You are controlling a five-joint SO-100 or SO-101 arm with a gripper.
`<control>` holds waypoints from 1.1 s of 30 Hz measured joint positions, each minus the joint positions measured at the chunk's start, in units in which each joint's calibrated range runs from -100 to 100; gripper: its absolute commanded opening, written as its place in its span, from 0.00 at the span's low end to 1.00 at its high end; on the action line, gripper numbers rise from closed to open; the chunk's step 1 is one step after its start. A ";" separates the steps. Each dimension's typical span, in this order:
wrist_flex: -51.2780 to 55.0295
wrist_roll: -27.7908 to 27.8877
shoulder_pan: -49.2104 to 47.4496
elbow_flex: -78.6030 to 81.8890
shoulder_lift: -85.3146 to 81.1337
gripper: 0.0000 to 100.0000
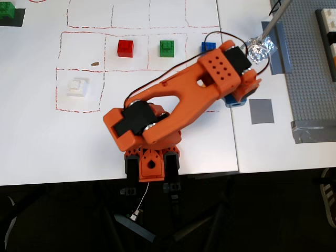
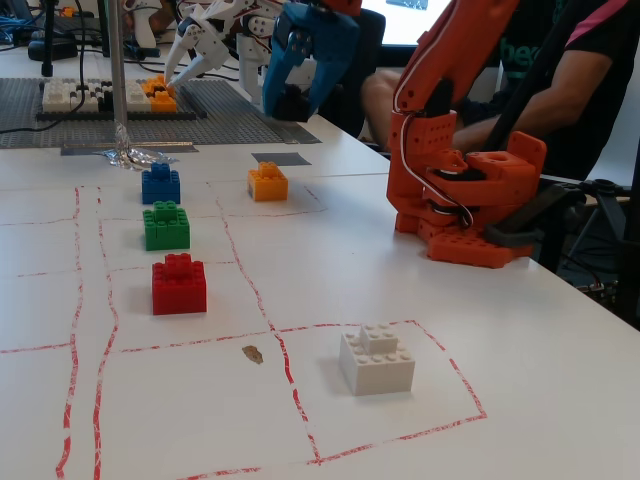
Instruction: Grab the block and put it in the grey marker
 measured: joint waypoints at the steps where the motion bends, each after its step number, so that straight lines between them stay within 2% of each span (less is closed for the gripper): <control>1: -1.53 0.59 1.40 -0.63 2.49 0.00; 13: -11.98 3.96 11.57 -12.08 21.57 0.00; 33: -18.09 4.44 13.46 -13.35 31.28 0.00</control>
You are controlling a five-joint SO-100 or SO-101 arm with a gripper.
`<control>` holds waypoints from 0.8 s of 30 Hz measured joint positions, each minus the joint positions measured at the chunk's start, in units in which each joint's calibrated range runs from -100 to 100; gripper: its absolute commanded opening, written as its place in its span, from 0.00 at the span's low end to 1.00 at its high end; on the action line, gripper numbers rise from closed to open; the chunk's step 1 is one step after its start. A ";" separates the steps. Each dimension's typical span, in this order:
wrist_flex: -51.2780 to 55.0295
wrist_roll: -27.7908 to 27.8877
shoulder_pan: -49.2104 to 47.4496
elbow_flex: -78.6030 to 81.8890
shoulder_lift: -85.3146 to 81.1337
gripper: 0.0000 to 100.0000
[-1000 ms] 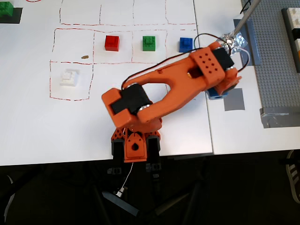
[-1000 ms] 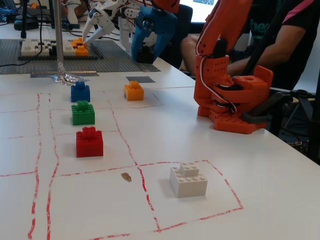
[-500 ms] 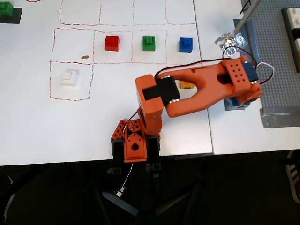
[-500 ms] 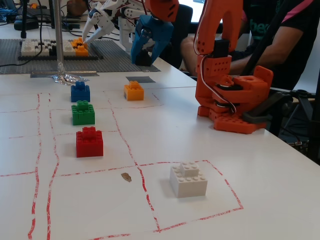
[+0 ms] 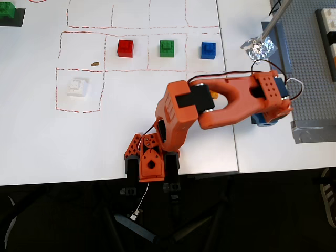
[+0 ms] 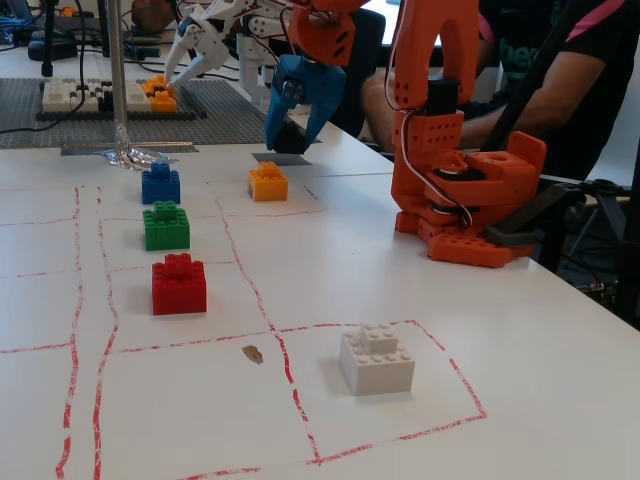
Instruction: Grab the block and put it in the grey marker
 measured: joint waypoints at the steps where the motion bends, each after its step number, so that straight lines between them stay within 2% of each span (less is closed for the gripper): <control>1: -0.32 0.00 0.00 0.00 0.00 0.00; 7: -2.57 0.00 0.20 0.00 0.00 0.00; 12: -2.65 0.00 0.10 0.00 1.12 0.05; 17: -2.65 0.00 0.20 0.00 1.72 0.18; 24: -2.65 0.78 0.10 0.00 1.72 0.25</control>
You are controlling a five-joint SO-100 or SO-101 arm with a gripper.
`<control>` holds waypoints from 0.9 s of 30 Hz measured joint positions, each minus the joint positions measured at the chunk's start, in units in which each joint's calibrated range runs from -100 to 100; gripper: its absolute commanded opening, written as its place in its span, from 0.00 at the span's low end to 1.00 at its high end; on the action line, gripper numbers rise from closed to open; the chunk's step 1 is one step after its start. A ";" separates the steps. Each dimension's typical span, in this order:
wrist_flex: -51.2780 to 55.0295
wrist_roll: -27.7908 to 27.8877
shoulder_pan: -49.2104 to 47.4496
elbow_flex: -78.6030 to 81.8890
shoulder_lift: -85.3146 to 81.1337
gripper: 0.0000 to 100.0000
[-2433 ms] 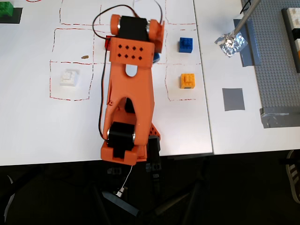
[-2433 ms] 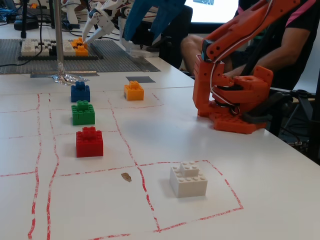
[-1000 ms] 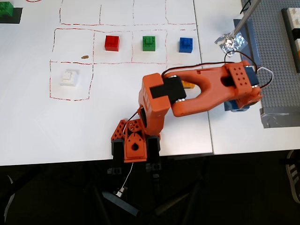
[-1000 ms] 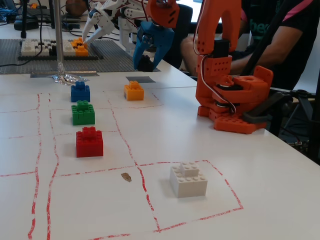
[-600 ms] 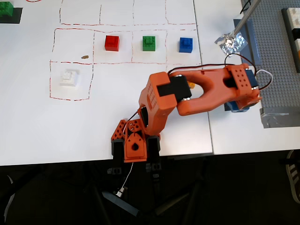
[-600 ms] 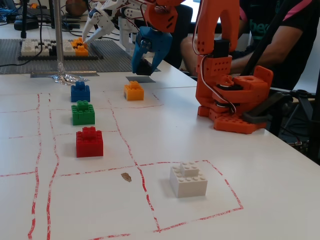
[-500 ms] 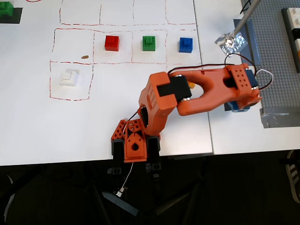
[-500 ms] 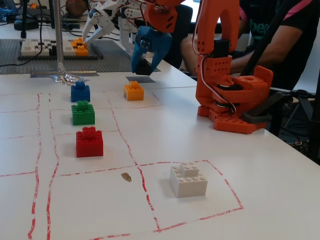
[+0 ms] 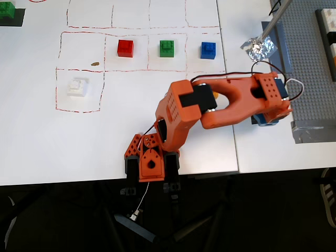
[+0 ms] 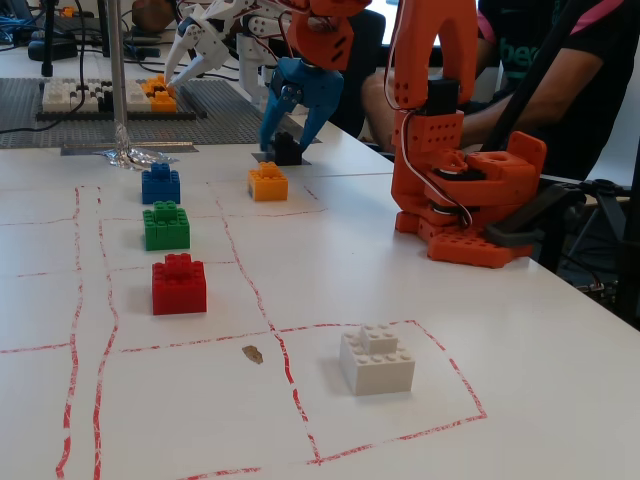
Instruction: Grab the block and put it in the grey marker
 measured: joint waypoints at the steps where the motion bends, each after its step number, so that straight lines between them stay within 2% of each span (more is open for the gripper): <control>1: 0.00 0.15 0.00 0.00 0.00 0.26; 6: 0.00 0.15 0.10 0.00 0.00 0.31; 15: 0.48 0.49 0.10 0.00 -2.23 0.32; 20: 6.43 2.00 0.00 0.00 -10.31 0.21; 27: 23.79 4.05 -0.10 -3.07 -27.16 0.05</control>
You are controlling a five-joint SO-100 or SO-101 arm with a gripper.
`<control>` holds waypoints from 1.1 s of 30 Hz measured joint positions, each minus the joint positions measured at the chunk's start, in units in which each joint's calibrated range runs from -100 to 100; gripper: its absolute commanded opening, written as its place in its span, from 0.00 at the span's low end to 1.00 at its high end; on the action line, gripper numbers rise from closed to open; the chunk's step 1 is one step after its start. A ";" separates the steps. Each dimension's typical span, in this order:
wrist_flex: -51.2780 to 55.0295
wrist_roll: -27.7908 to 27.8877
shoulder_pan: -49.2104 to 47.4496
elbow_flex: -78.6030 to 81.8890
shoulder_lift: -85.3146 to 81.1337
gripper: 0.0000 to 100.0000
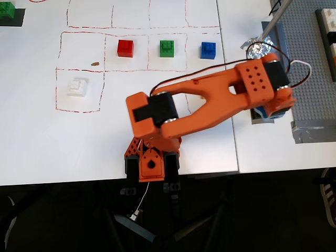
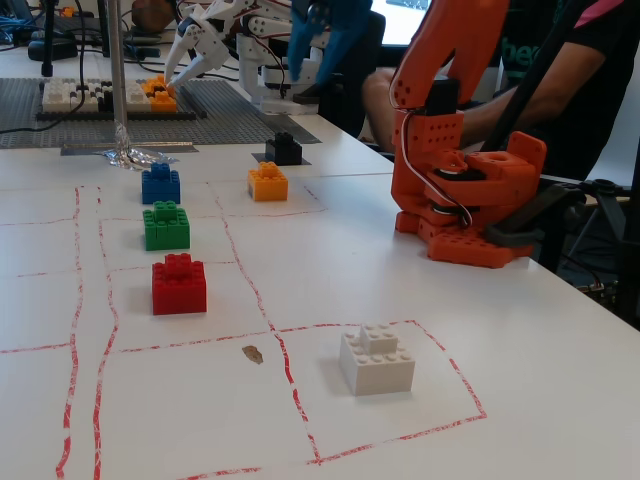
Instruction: Grab the block and put it in the grey marker
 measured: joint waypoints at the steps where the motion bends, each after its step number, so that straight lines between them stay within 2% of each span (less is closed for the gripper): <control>1: 2.49 0.00 -1.10 0.54 -3.35 0.03; 3: 6.51 -0.29 -4.99 3.43 -10.23 0.00; 7: 11.17 -4.69 -16.65 11.36 -22.35 0.00; 15: 11.98 -19.68 -44.57 22.81 -35.32 0.00; 19: 8.04 -28.38 -57.23 26.42 -38.85 0.00; 24: -3.62 -37.90 -66.00 36.43 -45.12 0.00; 33: -19.45 -44.88 -74.08 51.94 -55.26 0.00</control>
